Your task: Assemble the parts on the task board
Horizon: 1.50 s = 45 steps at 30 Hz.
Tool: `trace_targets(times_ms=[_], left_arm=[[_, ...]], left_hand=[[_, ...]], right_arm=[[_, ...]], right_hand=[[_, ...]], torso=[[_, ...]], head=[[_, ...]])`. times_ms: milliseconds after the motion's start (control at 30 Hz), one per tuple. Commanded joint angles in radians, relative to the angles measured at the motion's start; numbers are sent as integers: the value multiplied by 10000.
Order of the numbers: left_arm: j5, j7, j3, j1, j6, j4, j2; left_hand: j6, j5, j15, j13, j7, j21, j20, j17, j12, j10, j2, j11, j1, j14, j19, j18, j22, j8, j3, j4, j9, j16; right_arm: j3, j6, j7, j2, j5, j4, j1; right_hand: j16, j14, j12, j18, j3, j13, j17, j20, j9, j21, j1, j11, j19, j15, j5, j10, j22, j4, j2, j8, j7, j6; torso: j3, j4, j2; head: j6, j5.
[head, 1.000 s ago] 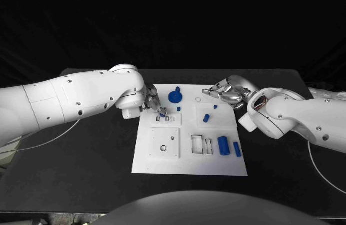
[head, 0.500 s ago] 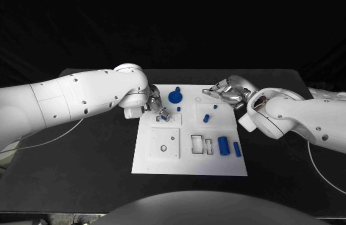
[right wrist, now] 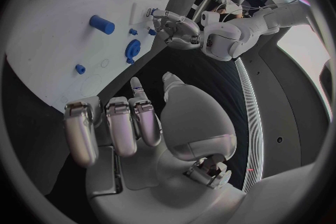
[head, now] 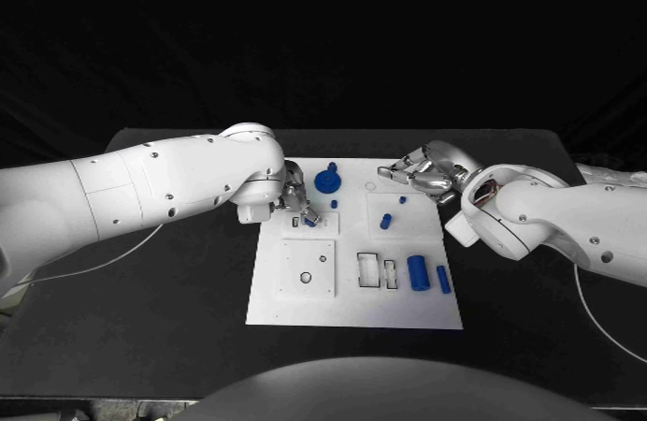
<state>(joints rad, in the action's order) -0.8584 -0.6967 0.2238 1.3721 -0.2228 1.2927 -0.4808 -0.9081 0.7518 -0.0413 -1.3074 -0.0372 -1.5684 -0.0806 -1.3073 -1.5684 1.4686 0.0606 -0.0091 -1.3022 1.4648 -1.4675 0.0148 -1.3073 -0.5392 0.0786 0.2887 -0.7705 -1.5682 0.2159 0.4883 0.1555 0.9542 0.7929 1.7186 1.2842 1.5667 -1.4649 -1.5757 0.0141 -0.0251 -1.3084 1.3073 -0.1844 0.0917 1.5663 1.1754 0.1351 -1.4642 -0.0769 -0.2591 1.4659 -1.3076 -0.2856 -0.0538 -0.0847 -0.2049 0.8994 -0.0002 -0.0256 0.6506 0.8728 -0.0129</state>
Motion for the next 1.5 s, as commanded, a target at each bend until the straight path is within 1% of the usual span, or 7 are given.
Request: trace_targets(times_ms=[33,233,467,533,600,1133,1500], left_arm=[[-400,-764,-2,-17,-33,-27,54],[-522,-797,-1,-27,5,-56,93],[-587,-779,-1,-32,19,-118,179],[-595,-769,0,-36,22,-125,208],[-596,-758,0,-41,17,-133,230],[-425,-771,6,-99,-161,-221,238],[-436,-779,8,-117,-154,-211,250]], left_hand=[[-45,-111,-64,-2634,-15,-24,46,-2635,-24,1022,-34,-53,12,1060,-1033,-148,-2635,55,70,20,-37,-26],[-48,-278,-64,-2634,-8,-24,46,-2635,-24,1022,-54,-56,-71,1060,-1033,-148,-2635,87,127,7,-71,-26],[-47,-294,-64,-2634,-8,-24,46,-2635,-24,1022,-56,-57,-79,1060,-1033,-148,-2635,91,133,7,-74,-26],[-46,-298,-64,-2634,-9,-24,46,-2635,-24,1022,-57,-56,-80,1060,-1033,-148,-2635,93,134,8,-75,-26],[-44,-301,-64,-2634,-10,-24,46,-2635,-24,1022,-58,-56,-80,1060,-1033,-148,-2635,94,135,10,-75,-26],[8,-368,-59,-2634,-34,-24,44,-2635,-24,1022,-76,-40,-72,1060,-1033,-148,-2635,149,157,25,-81,-26],[15,-380,-57,-2634,-37,-24,44,-2635,-24,1022,-85,-37,-74,1060,-1033,-148,-2635,159,166,25,-83,-26]], right_arm=[[0,-119,-68,-6,47,15,-8],[0,-128,-68,-6,47,15,-8],[0,-138,-62,-14,47,6,-8],[0,-138,-64,-24,47,6,-8],[0,-137,-68,-31,47,6,-8],[0,-121,-60,-37,44,8,-9],[0,-113,-69,-31,68,25,-9]], right_hand=[[41,-1059,49,-141,64,-2624,2635,-64,12,45,-17,50,-1066,-72,7,1049,-2632,-9,-88,-40,-32,-15],[41,-1059,49,-141,64,-2624,2635,-64,12,45,-17,50,-1066,-72,7,1049,-2632,-9,-88,-40,-32,-15],[41,-1059,49,-141,75,-2624,2635,-66,12,45,-18,51,-1066,-73,8,1049,-2632,-7,-95,-40,-34,-23],[41,-1059,49,-141,75,-2624,2635,-66,12,45,-18,51,-1066,-73,8,1049,-2632,-7,-95,-40,-34,-23],[41,-1059,49,-141,75,-2624,2635,-66,12,45,-18,51,-1066,-73,8,1049,-2632,-7,-95,-40,-34,-23],[41,-1059,49,-141,88,-2624,2635,-67,12,45,-20,52,-1066,-74,6,1049,-2632,-7,-102,-40,-35,-30],[41,-1059,49,-141,88,-2624,2635,-67,12,45,-20,52,-1066,-74,6,1049,-2632,-7,-102,-40,-35,-30]], torso=[[-6,2,2],[0,-5,-2],[0,-13,-10],[2,4,-8],[-3,18,-7],[-4,6,-2],[2,-6,-1]], head=[[-2,13],[-2,24],[-2,59],[-2,73],[-2,60],[-2,-13],[-2,-9]])
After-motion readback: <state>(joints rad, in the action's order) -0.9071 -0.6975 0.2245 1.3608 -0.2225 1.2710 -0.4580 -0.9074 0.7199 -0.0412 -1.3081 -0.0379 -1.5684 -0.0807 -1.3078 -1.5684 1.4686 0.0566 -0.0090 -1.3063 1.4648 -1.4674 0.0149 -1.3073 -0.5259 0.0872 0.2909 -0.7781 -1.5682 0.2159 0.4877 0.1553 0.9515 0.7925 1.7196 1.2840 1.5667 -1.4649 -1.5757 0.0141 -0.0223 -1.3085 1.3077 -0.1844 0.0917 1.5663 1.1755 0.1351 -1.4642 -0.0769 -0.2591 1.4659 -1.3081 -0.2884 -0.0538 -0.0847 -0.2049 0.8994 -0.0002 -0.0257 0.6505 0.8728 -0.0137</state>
